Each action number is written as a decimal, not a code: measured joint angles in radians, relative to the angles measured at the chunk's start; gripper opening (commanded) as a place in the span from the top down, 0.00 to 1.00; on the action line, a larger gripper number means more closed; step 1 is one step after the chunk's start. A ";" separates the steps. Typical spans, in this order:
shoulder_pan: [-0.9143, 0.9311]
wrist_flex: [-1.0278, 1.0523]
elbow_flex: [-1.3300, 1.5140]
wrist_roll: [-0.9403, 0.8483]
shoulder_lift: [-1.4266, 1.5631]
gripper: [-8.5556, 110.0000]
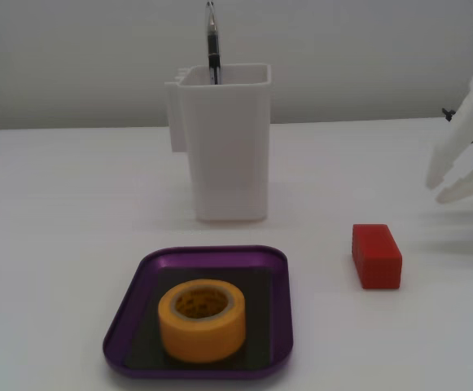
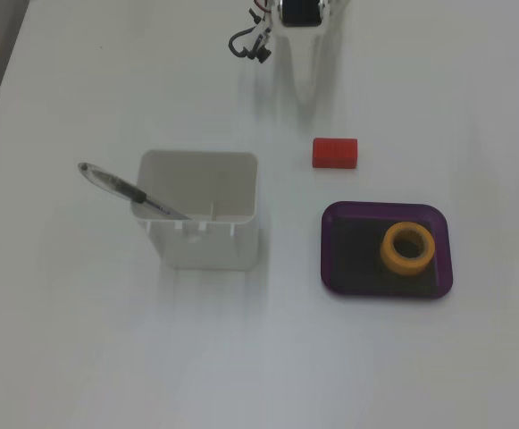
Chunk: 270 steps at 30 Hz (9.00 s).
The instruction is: Pick up the red cube and place it in the box.
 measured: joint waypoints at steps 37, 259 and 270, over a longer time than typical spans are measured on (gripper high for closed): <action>-0.012 0.003 -0.161 -0.084 0.000 0.89; -0.118 0.110 -0.114 -0.009 -0.166 0.77; -0.097 0.114 -0.094 -0.009 -0.130 0.92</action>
